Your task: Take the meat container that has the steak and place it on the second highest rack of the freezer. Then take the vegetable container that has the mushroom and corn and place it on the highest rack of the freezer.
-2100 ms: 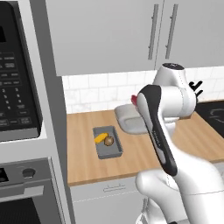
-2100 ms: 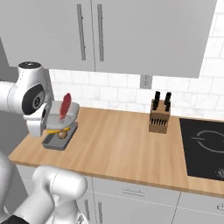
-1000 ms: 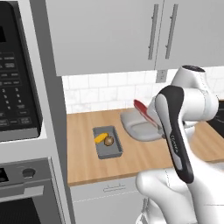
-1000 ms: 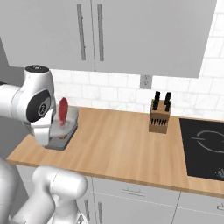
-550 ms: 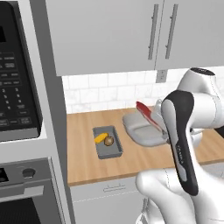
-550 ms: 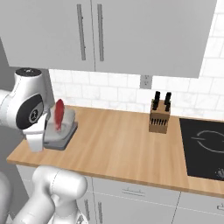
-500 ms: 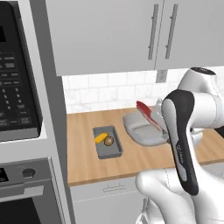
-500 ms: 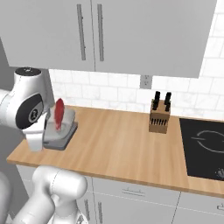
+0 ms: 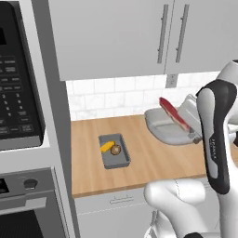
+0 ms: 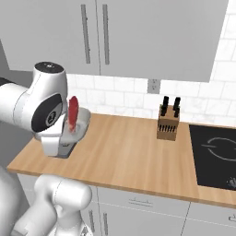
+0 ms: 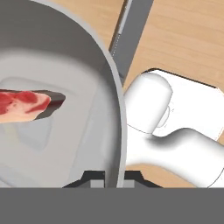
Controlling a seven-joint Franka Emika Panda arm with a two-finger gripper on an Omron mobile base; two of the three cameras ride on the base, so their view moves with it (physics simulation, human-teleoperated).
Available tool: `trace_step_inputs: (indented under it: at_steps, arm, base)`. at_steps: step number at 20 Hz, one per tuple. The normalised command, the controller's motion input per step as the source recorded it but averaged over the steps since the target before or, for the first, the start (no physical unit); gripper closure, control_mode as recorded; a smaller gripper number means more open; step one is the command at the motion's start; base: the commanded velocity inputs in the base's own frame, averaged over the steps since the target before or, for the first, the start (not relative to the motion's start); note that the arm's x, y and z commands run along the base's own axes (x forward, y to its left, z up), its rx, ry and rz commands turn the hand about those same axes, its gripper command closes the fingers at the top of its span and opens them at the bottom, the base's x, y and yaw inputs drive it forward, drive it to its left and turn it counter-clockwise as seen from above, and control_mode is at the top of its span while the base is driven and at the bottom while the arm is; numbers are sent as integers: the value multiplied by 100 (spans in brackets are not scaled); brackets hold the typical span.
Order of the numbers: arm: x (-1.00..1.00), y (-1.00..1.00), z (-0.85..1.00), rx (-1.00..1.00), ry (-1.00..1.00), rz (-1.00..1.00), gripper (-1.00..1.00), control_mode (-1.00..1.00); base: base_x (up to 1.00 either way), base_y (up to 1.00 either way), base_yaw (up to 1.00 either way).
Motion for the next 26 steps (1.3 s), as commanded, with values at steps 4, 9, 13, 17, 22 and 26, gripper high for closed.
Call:
trace_step_inputs:
  at_steps: [4,9,13,17,22,26]
  arm:
    - [0,-8,0,0,-4,-1,100,-100]
    - [0,0,-1,-4,-5,-2,100,100]
    - [0,0,0,0,0,0,100,100]
    - [0,0,0,0,0,0,100,100]
    - [0,0,0,0,0,0,100,100]
    - [0,0,0,0,0,0,100,100]
  base:
    - [0,0,0]
    - [0,2,-4]
    - [-4,0,-3]
    - [-43,0,-2]
    - [-98,15,6]
    - [-100,0,27]
